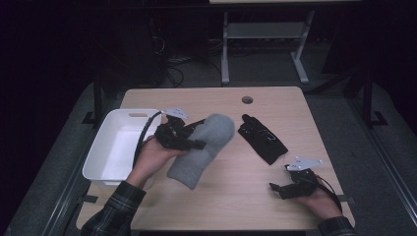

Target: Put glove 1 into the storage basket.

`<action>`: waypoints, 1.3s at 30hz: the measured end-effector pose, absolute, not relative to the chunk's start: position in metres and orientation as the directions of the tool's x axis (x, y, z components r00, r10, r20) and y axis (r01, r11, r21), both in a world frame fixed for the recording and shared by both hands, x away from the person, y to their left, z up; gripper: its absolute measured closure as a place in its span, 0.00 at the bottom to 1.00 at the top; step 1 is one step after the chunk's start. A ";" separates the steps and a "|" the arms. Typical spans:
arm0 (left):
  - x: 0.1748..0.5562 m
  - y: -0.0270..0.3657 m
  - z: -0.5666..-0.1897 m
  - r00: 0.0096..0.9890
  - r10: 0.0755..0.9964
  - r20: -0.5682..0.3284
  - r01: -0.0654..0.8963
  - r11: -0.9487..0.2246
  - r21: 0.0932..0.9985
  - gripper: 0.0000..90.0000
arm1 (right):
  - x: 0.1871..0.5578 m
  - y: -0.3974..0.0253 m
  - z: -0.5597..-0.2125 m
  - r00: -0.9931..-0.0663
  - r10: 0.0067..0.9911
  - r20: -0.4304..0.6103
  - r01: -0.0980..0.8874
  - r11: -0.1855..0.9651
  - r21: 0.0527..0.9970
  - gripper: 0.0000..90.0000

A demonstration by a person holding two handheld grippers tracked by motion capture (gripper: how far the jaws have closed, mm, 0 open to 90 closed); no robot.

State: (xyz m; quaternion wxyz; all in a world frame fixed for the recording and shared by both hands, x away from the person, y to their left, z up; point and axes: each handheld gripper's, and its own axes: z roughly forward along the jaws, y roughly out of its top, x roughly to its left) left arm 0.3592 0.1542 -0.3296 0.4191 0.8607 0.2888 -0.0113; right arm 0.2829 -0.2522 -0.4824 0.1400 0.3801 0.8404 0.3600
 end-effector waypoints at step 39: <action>0.402 0.362 -0.383 0.461 0.823 -0.332 0.800 -0.222 0.558 0.74 | 0.283 -0.252 -0.482 -0.674 0.738 0.033 0.533 0.454 0.714 0.08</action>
